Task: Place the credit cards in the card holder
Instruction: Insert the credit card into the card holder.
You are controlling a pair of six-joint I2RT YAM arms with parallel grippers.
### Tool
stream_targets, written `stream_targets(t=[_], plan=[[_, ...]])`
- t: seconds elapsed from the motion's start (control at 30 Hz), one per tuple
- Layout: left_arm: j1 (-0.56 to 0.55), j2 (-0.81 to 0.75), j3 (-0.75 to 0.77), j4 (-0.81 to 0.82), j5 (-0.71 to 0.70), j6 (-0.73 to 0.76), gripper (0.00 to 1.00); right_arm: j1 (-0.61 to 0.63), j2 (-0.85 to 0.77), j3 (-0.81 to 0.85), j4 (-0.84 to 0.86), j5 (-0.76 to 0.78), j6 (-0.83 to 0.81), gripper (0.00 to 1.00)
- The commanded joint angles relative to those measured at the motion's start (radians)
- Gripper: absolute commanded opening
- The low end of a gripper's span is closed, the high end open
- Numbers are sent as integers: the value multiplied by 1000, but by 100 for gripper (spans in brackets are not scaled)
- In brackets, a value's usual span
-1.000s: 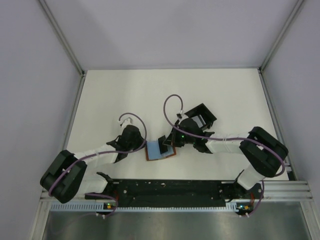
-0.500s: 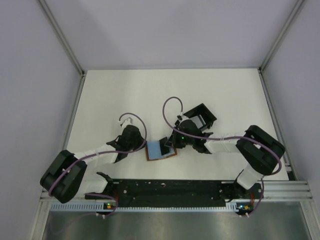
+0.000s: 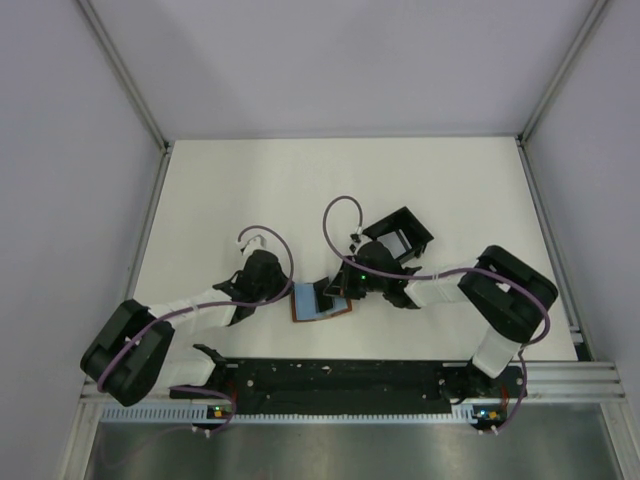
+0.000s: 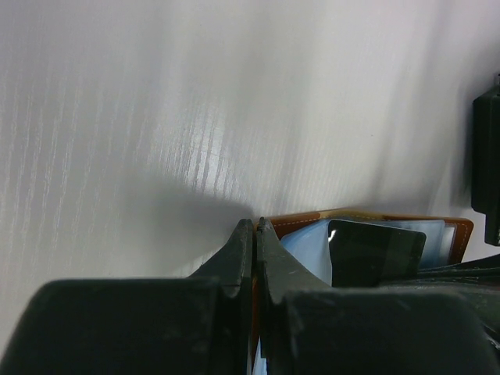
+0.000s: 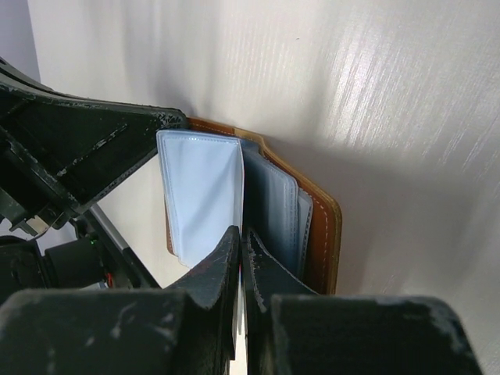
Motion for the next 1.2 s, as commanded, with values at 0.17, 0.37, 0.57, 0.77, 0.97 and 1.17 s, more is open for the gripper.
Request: stream_targets(t=[0.17, 0.37, 0.57, 0.77, 0.97, 1.17], plan=[[-4, 26, -19, -88, -11, -17, 0, 25, -16, -23, -92, 15, 34, 0], [-5, 17, -19, -102, -33, -29, 0, 25, -96, -35, -163, 120, 12, 0], [-4, 20, -19, -97, -27, -26, 0, 27, -57, -22, -145, 69, 8, 0], [-5, 20, -17, -94, -21, -25, 0, 35, 11, 6, -112, -1, 19, 0], [-4, 20, -19, -90, -18, -25, 0, 36, 28, 11, -88, -14, 45, 0], [-4, 14, -22, -99, -25, -34, 0, 38, 10, -15, -89, 34, 112, 0]])
